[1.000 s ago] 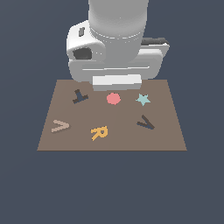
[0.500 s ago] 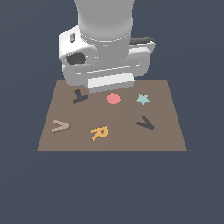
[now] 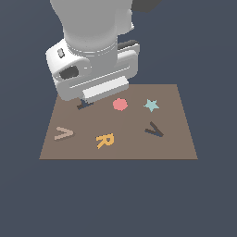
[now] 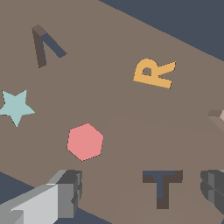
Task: Insert a designated object into the corresponding slot on a board.
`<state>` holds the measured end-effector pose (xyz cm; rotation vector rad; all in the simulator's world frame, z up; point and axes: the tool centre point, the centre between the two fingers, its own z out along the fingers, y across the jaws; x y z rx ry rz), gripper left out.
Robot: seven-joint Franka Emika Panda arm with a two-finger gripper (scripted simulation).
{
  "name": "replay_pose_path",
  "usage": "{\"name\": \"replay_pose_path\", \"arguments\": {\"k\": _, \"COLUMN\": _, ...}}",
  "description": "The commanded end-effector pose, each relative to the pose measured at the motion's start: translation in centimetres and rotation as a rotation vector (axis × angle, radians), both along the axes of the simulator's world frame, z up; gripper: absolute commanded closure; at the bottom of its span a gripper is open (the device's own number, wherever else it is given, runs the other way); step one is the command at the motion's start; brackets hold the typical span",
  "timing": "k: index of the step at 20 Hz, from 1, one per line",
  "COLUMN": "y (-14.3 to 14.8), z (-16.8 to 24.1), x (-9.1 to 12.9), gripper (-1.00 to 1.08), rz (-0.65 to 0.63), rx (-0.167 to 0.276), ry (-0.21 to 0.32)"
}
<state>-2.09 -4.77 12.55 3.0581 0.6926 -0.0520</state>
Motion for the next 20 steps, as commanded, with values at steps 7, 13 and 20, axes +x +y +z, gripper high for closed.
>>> {"name": "replay_pose_path", "arguments": {"k": 7, "y": -3.8, "z": -1.7, "x": 0.5, "gripper": -0.92, "rz": 0.263, "rx": 0.007, "ry": -0.005}}
{"name": "replay_pose_path", "arguments": {"k": 13, "y": -6.4, "z": -3.0, "x": 1.6, "gripper": -0.92, "rz": 0.454, "rx": 0.012, "ry": -0.009}}
{"name": "replay_pose_path", "arguments": {"k": 20, "y": -9.2, "z": -4.6, "x": 3.6, "gripper": -0.92, "rz": 0.686, "rx": 0.018, "ry": -0.013}}
